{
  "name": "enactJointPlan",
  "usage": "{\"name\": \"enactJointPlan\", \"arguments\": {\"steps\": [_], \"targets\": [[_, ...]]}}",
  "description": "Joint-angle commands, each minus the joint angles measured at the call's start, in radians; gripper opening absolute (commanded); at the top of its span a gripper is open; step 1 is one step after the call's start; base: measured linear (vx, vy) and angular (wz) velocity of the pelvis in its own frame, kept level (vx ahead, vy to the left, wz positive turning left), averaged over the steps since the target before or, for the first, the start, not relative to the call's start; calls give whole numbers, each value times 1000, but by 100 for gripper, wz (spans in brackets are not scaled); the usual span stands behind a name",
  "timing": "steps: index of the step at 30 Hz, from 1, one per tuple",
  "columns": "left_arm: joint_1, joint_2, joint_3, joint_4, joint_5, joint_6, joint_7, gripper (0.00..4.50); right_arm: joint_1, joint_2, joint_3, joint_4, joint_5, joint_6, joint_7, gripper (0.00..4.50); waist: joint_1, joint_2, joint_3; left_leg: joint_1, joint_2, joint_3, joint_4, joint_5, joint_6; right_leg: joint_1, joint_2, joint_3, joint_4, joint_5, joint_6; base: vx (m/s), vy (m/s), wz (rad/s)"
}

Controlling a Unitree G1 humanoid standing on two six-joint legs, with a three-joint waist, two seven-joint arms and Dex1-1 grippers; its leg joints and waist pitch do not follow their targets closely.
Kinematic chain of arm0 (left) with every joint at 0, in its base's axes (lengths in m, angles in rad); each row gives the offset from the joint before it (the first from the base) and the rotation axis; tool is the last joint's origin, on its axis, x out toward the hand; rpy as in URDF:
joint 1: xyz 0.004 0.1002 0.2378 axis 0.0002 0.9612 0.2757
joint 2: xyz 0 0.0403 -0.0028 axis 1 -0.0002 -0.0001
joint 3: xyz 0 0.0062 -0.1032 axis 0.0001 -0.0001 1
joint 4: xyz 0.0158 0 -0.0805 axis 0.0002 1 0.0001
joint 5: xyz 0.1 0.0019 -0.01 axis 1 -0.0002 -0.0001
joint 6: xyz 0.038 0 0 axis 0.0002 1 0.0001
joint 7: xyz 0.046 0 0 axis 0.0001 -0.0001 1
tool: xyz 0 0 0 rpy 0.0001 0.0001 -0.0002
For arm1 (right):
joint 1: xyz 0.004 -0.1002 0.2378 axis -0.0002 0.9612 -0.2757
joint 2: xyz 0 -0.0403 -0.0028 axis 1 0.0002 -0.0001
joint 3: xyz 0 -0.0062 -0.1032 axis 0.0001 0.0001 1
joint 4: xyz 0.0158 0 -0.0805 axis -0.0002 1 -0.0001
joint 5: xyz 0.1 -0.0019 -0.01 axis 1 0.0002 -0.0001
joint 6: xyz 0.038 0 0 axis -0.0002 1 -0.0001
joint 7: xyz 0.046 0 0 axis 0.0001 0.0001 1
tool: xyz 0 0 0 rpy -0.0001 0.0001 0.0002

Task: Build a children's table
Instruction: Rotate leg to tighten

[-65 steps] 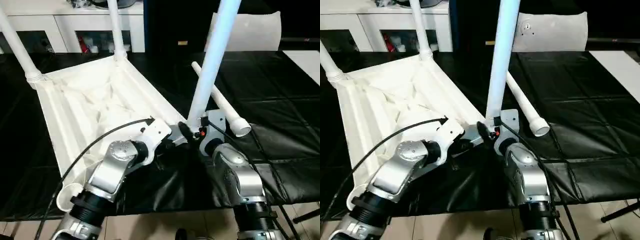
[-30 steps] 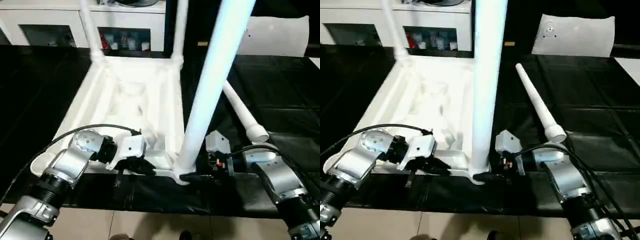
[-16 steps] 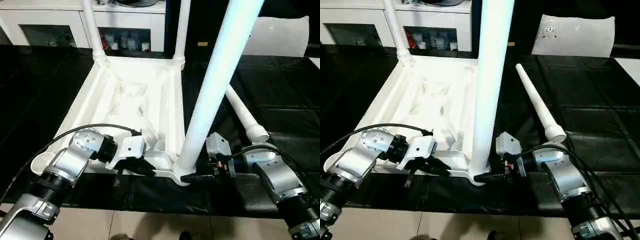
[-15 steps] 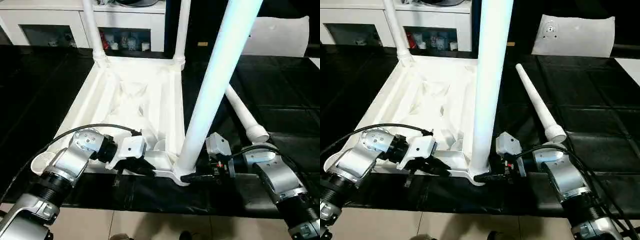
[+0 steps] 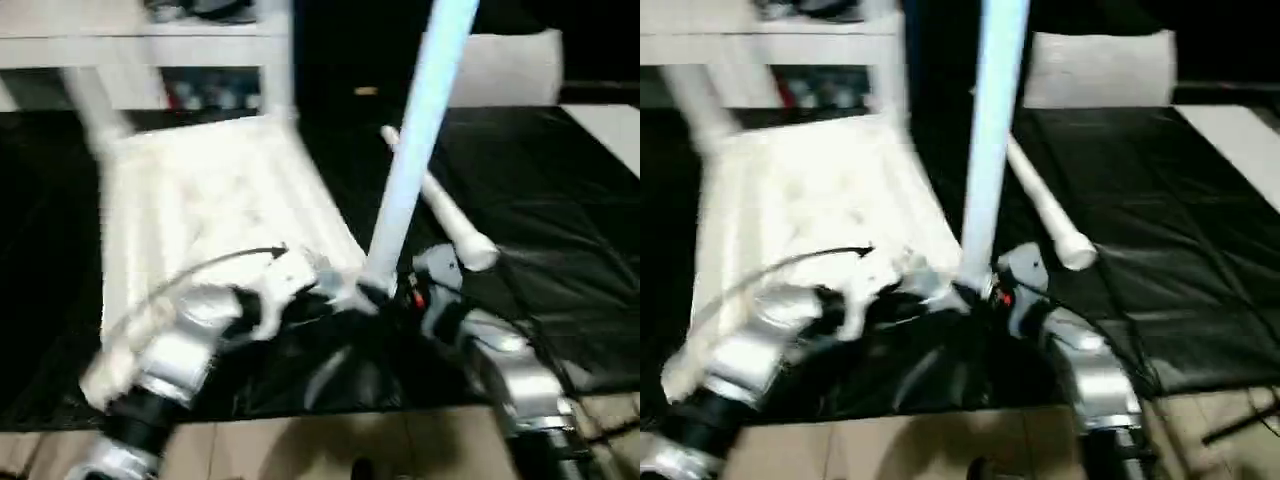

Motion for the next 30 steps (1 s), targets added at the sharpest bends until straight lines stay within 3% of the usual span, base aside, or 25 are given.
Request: {"name": "enactJointPlan", "arguments": {"steps": [1,3,5,7,9,13,16,19,22,30], "targets": [[-18,-105,-40,-47,-7,17,103,0,-18,106,127,4,4,57,-19,272,-7,-1,-42,-7,25,-14,-74,-324,43,49,-65,26,-113,-649,45,0,0,0],[-16,-148,-42,-60,23,54,171,0,-36,134,131,19,-27,73,-77,272,-24,-2,-37,-4,35,-20,-81,-383,42,50,-65,19,-116,-624,46,0,0,0],[-17,-169,-46,-66,34,73,197,0,-43,142,135,25,-31,66,-85,272,-34,-1,-36,-3,31,-23,-82,-404,42,51,-70,21,-115,-629,49,0,0,0],[-18,-177,-65,-74,46,87,205,0,-46,159,117,23,-10,66,-93,327,-38,0,-42,-14,33,-26,-86,-374,47,58,-77,33,-104,-583,32,0,0,0],[-17,-162,-78,-81,52,95,196,0,-39,157,105,11,-2,70,-94,344,-37,-3,-46,-20,33,-23,-88,-304,62,55,-80,54,-89,-504,-23,0,0,0],[-16,-108,-63,-84,46,96,155,0,-10,110,87,-17,-7,45,-78,384,-28,-8,-51,-27,33,-12,-82,-182,94,55,-78,78,-61,-366,-105,0,0,0],[-14,-72,-56,-85,42,83,109,0,2,71,77,-33,-7,20,-53,403,-17,-13,-55,-33,25,-9,-75,-144,114,56,-77,89,-51,-386,-108,0,0,0],[-15,-35,-54,-79,32,62,72,0,10,34,67,-43,-1,-11,-14,440,-10,-11,-53,-32,25,-5,-74,-127,123,51,-73,91,-50,-394,-114,0,0,0],[-21,38,-52,-61,8,12,-5,0,19,-33,37,-65,27,-45,71,445,1,-10,-52,-29,26,-4,-74,-139,125,50,-69,91,-51,-417,-96,0,0,0],[-36,168,-68,-15,-35,-110,-215,0,10,-184,29,-83,91,-95,300,445,25,-6,-52,-19,36,-2,-77,-133,124,43,-65,96,-41,-373,-125,0,0,0]]}}
